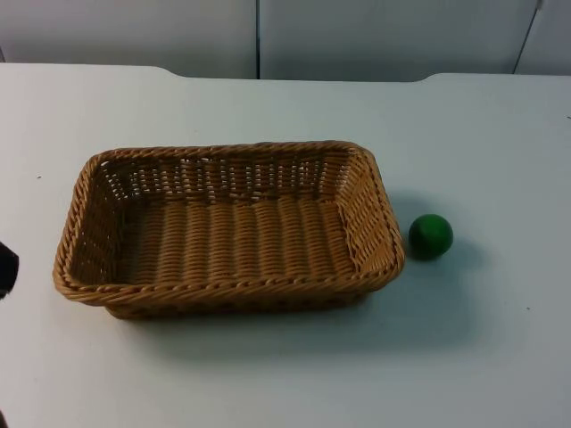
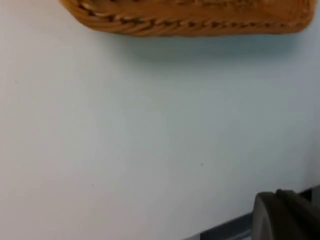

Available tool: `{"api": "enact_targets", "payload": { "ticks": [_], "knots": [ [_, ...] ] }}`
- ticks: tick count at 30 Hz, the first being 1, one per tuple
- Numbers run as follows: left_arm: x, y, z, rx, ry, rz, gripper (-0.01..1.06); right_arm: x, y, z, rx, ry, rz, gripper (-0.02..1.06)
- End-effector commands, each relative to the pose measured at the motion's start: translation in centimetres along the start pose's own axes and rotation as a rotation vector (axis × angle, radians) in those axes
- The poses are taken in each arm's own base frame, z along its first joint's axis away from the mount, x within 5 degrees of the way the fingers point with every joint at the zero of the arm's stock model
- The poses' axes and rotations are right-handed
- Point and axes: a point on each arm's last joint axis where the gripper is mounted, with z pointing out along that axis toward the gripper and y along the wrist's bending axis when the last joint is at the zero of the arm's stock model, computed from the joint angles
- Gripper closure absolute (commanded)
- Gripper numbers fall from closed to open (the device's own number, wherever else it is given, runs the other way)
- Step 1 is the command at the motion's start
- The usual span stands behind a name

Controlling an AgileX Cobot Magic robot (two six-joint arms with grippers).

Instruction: Pick up the basket with the left hand and place the ball into the basket with the right hand.

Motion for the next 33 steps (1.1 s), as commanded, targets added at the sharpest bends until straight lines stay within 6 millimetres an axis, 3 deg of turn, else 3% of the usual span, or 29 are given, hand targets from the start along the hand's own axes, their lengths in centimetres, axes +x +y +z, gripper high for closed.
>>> {"api": "enact_targets", "payload": {
  "ticks": [1,4,8,16,20,21,25,28,31,33],
  "knots": [
    [-1.3,0.7,0.9,-0.022,-0.039,-0.026,1.05,0.0,0.0,0.0,0.007,-0.006,0.001,1.05],
    [-2.9,2.1,2.6,-0.086,-0.077,-0.017,1.05,0.0,0.0,0.0,0.007,-0.006,0.001,1.05],
    [-4.2,2.6,3.5,-0.111,-0.066,0.04,1.05,0.0,0.0,0.0,0.007,-0.006,0.001,1.05],
    [-7.3,1.9,3.7,-0.103,-0.082,0.164,1.04,0.0,0.0,0.0,0.007,-0.006,0.001,1.05],
    [-8.7,0.9,4.0,-0.086,-0.083,0.223,0.84,0.0,0.0,0.0,0.007,-0.006,0.001,1.05],
    [-8.7,0.9,4.0,-0.086,-0.083,0.223,0.84,0.0,0.0,0.0,0.007,-0.006,0.001,1.05],
    [-9.6,-1.5,6.4,-0.1,-0.092,0.372,0.54,0.0,0.0,0.0,0.007,-0.006,0.001,1.05],
    [-10.1,-2.0,8.1,-0.133,-0.106,0.414,0.53,0.0,0.0,0.0,0.007,-0.006,0.001,1.05],
    [-11.2,-1.3,10.6,-0.191,-0.065,0.391,0.53,0.0,0.0,0.0,0.007,-0.006,0.001,1.05],
    [-11.6,-1.0,11.0,-0.217,-0.048,0.392,0.53,0.0,0.0,0.0,0.007,-0.006,0.001,1.05]
  ]
}}
